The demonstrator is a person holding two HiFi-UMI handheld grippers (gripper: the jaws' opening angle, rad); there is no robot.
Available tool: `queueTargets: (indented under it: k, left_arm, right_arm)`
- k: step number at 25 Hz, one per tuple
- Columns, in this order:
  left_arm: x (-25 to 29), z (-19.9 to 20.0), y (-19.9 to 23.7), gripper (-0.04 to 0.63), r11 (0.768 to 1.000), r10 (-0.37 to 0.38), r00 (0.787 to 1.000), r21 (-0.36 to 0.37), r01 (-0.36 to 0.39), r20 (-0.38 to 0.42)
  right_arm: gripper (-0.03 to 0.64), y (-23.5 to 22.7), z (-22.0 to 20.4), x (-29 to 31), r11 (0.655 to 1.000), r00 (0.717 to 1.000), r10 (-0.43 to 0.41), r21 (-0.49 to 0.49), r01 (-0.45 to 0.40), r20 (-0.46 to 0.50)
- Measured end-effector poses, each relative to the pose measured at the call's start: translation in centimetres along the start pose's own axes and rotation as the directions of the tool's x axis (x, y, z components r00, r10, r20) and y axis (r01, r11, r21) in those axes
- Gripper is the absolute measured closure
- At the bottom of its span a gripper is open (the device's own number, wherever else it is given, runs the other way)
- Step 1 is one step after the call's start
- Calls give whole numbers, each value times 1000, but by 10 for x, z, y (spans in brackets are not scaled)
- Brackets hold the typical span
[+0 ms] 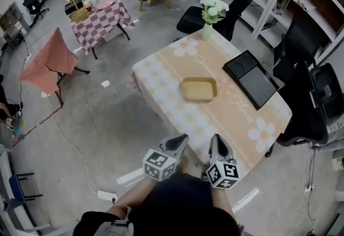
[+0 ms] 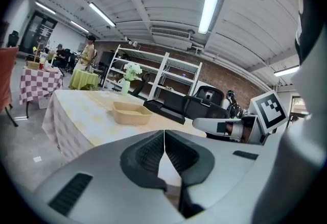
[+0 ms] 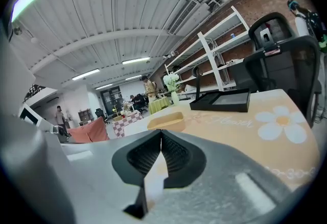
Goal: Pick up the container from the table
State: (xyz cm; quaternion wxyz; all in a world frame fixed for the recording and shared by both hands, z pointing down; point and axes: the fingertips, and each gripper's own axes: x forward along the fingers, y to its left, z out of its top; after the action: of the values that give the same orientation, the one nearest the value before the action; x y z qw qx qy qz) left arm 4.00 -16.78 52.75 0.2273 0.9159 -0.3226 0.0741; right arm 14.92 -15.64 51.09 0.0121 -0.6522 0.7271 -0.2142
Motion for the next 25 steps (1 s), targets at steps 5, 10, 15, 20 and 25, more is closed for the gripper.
queueTargets:
  k: [5, 10, 15, 20, 25]
  left_arm:
    - [16, 3, 10, 584, 1000, -6, 1000, -2, 6, -13]
    - [33, 8, 21, 584, 1000, -18, 1000, 17, 19, -13]
    - [34, 11, 18, 584, 999, -35, 999, 38, 36, -26]
    - [33, 9, 18, 584, 998, -44, 998, 33, 45, -38]
    - [39, 13, 24, 584, 996, -80, 995, 26, 82, -59]
  right_arm:
    - [611, -10, 10, 16, 999, 1000, -24, 24, 23, 19]
    - [611, -19, 9, 25, 997, 998, -61, 53, 60, 29]
    - [611, -20, 4, 23, 993, 997, -71, 91, 68, 33]
    - [611, -24, 6, 22, 990, 994, -97, 111, 90, 60]
    - [611, -26, 8, 26, 982, 988, -142, 137, 132, 66]
